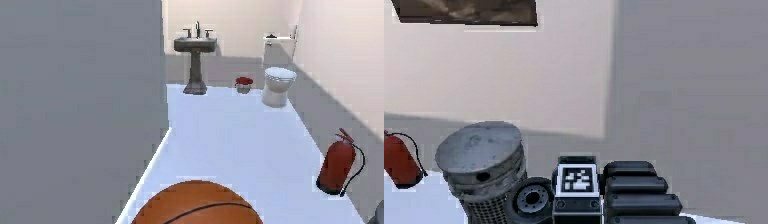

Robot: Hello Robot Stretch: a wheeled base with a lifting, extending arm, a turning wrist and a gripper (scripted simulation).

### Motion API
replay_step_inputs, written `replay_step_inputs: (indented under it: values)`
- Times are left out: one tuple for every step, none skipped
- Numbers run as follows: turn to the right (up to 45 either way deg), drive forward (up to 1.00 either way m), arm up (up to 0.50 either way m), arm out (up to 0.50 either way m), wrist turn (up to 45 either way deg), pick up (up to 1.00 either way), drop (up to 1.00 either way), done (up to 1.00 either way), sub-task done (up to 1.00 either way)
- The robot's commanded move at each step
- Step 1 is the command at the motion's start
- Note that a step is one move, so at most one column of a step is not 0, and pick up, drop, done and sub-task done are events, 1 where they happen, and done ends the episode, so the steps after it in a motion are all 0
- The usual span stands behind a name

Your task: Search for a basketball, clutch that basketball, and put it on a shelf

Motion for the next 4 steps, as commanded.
replay_step_inputs:
  values:
    - [3.0,0.0,0.0,0.0,0.0,0.0,0.0,0.0,0.0]
    - [0.0,1.0,0.0,0.0,0.0,0.0,0.0,0.0,0.0]
    - [0.0,1.0,0.0,0.0,0.0,0.0,0.0,0.0,0.0]
    - [3.0,0.0,0.0,0.0,0.0,0.0,0.0,0.0,0.0]
